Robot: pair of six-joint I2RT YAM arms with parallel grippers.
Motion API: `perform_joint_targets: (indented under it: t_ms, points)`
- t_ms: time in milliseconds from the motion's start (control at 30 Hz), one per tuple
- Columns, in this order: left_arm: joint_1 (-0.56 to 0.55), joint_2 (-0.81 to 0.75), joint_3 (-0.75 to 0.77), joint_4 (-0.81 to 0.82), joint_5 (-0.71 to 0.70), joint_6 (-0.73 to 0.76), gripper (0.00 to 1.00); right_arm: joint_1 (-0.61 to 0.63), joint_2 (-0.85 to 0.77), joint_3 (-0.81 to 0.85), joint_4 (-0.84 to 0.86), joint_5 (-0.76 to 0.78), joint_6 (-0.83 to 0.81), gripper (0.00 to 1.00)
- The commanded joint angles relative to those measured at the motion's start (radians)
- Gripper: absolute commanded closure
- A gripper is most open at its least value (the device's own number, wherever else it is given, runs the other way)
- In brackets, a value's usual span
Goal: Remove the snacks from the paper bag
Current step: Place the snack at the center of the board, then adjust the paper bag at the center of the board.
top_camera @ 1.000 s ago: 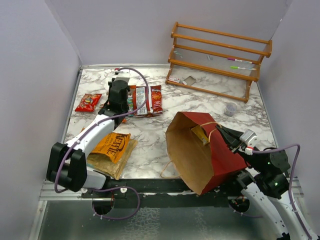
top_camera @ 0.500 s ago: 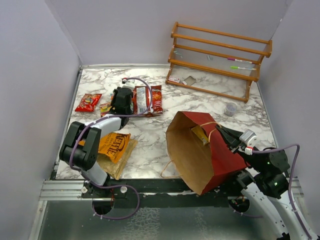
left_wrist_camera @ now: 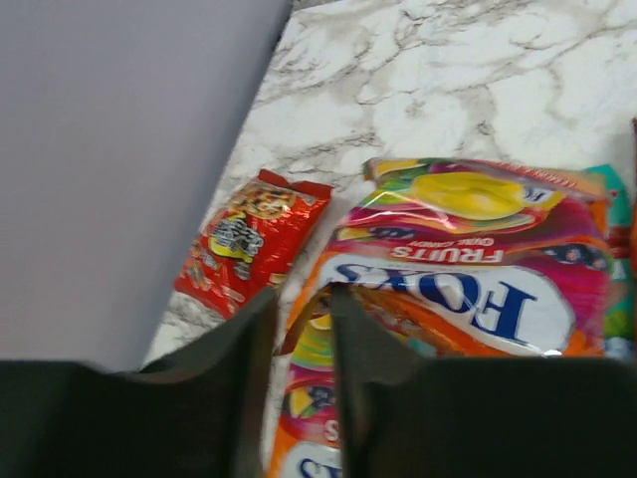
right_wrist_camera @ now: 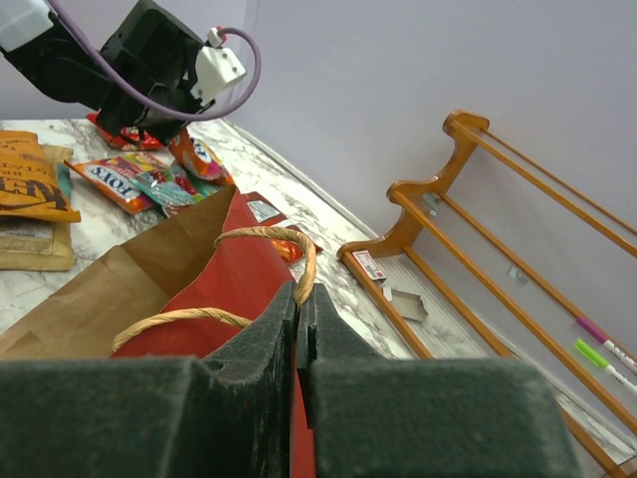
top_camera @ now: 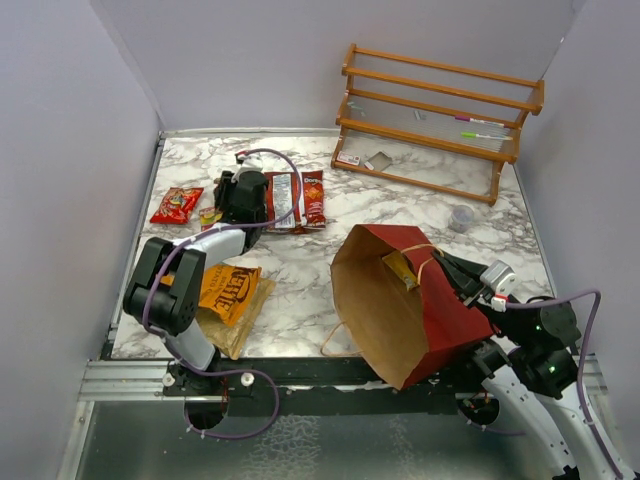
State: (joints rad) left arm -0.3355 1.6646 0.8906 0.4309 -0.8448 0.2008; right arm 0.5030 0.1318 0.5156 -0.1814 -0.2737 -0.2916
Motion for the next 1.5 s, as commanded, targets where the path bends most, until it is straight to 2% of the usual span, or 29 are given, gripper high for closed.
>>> perform_joint_targets:
  t_ms: [0,33,133,333,667,967,1200,1233,1300,1467]
  points:
    - [-0.009,-0.111,0.032,-0.009,-0.047,-0.086,0.47,0.001,-0.005,-0.01,0.022,0.011,0.011,0.98]
    - [-0.014,-0.139,0.027,-0.01,-0.033,-0.092,0.39,0.002,-0.003,-0.009,0.022,0.011,0.011,0.98]
    - [-0.029,-0.247,-0.003,0.012,0.007,-0.124,0.29,0.001,0.007,-0.012,0.021,0.011,0.011,0.98]
    - [-0.079,-0.43,-0.039,0.036,0.189,-0.155,0.23,0.001,0.022,-0.014,0.016,0.002,0.009,0.98]
    - [-0.292,-0.555,-0.1,0.116,0.412,-0.023,0.22,0.002,0.032,-0.015,0.013,0.017,0.012,0.98]
    - [-0.375,-0.613,-0.138,0.134,0.568,0.084,0.21,0.002,0.034,-0.015,0.014,0.008,0.012,0.98]
    - [-0.458,-0.633,-0.112,0.039,0.743,0.079,0.21,0.001,0.029,-0.019,0.023,-0.011,0.012,0.98]
    - [-0.466,-0.634,-0.098,0.0,0.798,0.081,0.2,0.002,0.03,-0.019,0.026,-0.014,0.012,0.98]
    - [-0.478,-0.635,-0.079,-0.073,0.904,0.081,0.06,0.002,0.032,-0.017,0.026,-0.021,0.012,0.98]
    - [-0.511,-0.692,-0.124,-0.099,1.024,-0.018,0.05,0.002,0.02,-0.02,0.025,-0.023,0.009,0.98]
